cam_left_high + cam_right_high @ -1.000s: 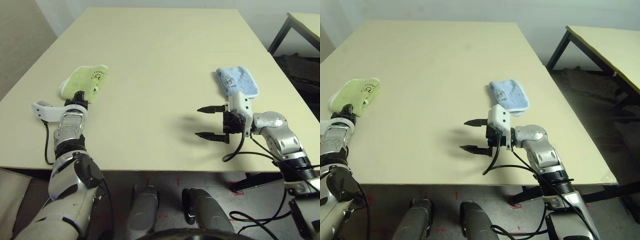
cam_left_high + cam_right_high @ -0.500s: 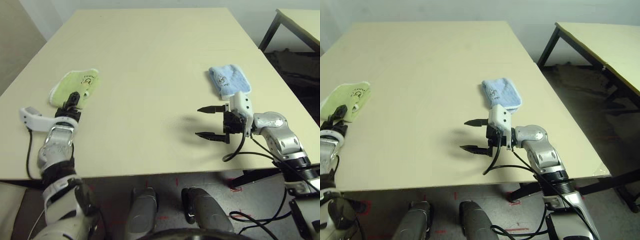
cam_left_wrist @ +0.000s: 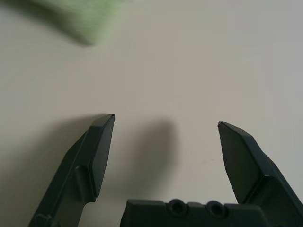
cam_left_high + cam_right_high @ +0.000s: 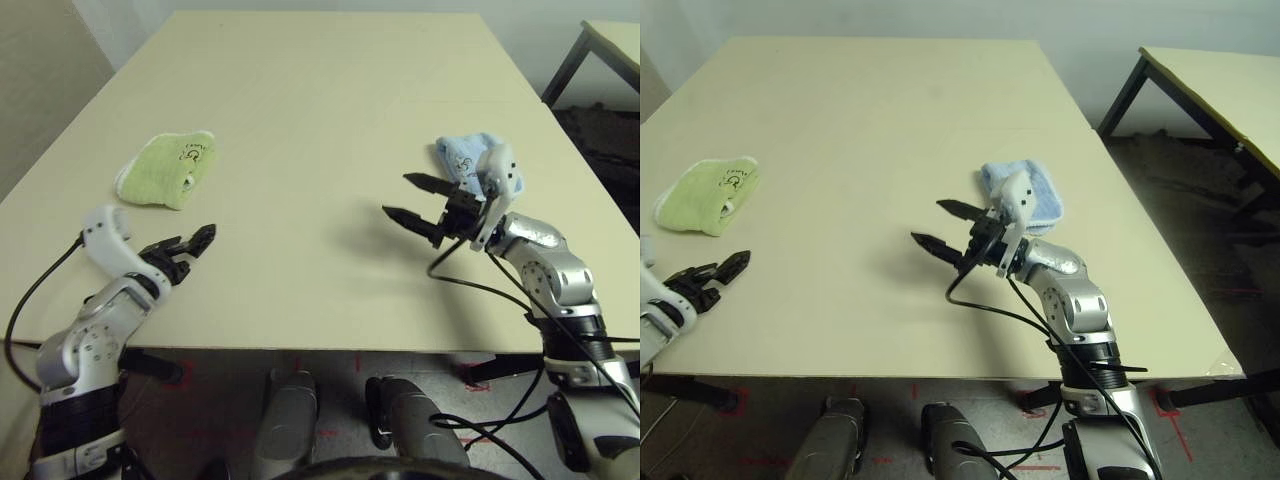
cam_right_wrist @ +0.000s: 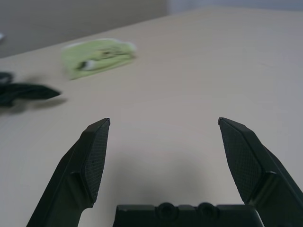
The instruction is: Fold the towel and set it aside.
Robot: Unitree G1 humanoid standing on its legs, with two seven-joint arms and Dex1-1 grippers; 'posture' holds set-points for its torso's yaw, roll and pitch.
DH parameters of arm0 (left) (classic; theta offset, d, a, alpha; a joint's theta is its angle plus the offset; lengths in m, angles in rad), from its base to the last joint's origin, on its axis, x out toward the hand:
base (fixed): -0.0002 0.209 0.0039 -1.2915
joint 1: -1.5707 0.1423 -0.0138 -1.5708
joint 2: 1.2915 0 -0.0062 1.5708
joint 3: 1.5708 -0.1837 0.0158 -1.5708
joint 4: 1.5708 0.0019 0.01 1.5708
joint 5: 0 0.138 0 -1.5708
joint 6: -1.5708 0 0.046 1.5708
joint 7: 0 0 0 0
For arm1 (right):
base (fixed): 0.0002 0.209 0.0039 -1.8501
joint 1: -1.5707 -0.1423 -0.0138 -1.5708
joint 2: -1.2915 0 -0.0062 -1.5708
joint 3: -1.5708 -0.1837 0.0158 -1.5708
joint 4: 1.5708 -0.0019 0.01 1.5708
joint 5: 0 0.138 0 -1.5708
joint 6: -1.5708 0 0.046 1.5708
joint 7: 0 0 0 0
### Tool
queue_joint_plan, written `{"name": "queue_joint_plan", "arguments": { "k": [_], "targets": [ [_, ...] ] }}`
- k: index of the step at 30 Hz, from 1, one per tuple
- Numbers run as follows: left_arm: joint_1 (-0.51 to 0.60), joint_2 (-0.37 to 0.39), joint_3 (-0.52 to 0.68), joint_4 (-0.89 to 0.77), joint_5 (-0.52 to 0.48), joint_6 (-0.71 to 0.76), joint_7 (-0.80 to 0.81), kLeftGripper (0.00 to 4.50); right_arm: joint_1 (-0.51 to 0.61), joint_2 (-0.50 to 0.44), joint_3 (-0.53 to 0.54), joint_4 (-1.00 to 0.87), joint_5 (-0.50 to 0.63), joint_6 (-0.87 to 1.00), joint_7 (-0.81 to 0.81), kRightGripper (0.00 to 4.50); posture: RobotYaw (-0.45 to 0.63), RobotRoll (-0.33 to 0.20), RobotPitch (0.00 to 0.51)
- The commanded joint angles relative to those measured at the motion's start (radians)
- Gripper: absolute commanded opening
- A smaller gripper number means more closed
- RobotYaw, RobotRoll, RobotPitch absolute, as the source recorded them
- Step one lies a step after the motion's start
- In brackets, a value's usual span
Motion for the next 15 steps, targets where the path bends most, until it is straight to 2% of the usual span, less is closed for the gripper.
{"name": "queue_joint_plan", "arguments": {
  "k": [1, 4, 9, 15],
  "targets": [
    [-0.022, -0.01, -0.054, 0.06, 0.145, -0.177, -0.028, 4.46, 0.048, 0.024, -0.014, -0.031, -0.041, 0.026, -0.12, 4.5, 0.06, 0.0, 0.171],
    [-0.043, -0.016, -0.097, 0.115, 0.256, -0.308, -0.031, 4.46, 0.086, 0.049, -0.014, -0.033, -0.069, 0.0, -0.19, 4.5, 0.06, 0.0, 0.173],
    [-0.083, -0.055, -0.135, 0.182, 0.374, -0.434, -0.003, 4.46, 0.138, 0.065, -0.017, -0.029, -0.149, -0.098, -0.286, 4.5, 0.05, 0.0, 0.177],
    [-0.032, -0.09, -0.132, 0.173, 0.441, -0.512, 0.029, 4.46, 0.268, 0.039, -0.07, 0.004, -0.197, -0.31, -0.304, 4.5, 0.05, 0.0, 0.18]
  ]
}}
